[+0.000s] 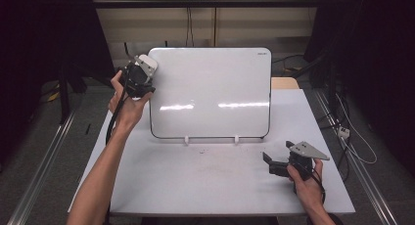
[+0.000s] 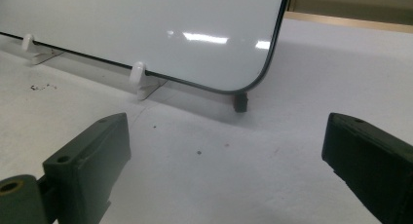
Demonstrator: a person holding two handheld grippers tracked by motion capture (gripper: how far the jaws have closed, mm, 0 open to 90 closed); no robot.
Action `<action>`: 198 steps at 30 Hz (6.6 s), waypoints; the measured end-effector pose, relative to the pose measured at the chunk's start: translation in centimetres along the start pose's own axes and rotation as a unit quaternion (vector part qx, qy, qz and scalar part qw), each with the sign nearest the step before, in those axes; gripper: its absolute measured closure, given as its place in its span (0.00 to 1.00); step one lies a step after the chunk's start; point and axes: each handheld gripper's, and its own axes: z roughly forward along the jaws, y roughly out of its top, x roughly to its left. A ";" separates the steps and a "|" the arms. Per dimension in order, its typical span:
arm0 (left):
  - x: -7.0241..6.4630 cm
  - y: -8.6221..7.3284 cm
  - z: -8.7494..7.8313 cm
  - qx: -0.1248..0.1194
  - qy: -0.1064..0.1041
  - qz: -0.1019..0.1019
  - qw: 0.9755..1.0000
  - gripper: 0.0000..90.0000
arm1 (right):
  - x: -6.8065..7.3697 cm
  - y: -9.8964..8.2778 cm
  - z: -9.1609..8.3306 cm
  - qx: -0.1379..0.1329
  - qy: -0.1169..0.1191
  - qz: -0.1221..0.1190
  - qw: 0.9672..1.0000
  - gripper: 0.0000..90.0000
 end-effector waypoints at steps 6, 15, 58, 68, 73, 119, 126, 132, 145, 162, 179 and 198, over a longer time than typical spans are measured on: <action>0.7 -0.2 0.0 -0.004 -0.004 -0.017 1.000 0.35 | 0.0 0.0 0.0 0.000 0.001 0.001 1.000 0.04; 0.0 1.5 0.2 0.007 -0.002 0.008 1.000 0.35 | -0.1 0.0 -0.1 -0.001 0.001 0.002 1.000 0.04; -2.7 5.1 0.6 -0.051 -0.094 0.049 0.993 0.35 | 0.0 0.1 0.1 0.000 0.001 0.000 1.000 0.04; -3.5 5.9 0.5 -0.058 -0.116 0.069 0.989 0.35 | -0.1 0.0 0.0 -0.001 0.000 0.000 1.000 0.04; -2.4 5.8 0.6 -0.047 -0.108 0.033 0.993 0.35 | -0.2 0.0 -0.1 -0.002 -0.001 0.003 1.000 0.04; -3.0 -4.2 -4.8 -0.125 -0.162 -0.051 0.977 0.35 | 0.0 0.1 0.1 -0.001 -0.001 0.003 1.000 0.04; -4.1 -5.2 -5.2 -0.121 -0.170 -0.049 0.977 0.35 | 0.1 0.1 0.1 -0.002 0.001 -0.001 1.000 0.04; -5.7 -5.9 -5.4 -0.111 -0.176 -0.035 0.977 0.35 | -0.2 0.0 0.0 -0.004 0.004 -0.001 1.000 0.04; -9.0 -6.3 -3.5 -0.087 -0.174 0.007 0.981 0.35 | -0.1 0.0 0.0 -0.004 0.009 -0.003 1.000 0.04; -10.3 -6.6 -3.0 -0.082 -0.160 0.029 0.983 0.27 | 0.2 0.2 0.1 -0.008 0.008 -0.004 1.000 0.04; -8.3 -6.6 -4.7 -0.098 -0.222 -0.046 0.969 0.09 | 0.2 0.3 0.1 -0.007 0.008 -0.003 1.000 0.04; -6.1 -8.1 -6.5 -0.098 -0.265 -0.116 0.952 0.05 | 0.4 0.3 -0.1 -0.008 0.010 -0.007 1.000 0.04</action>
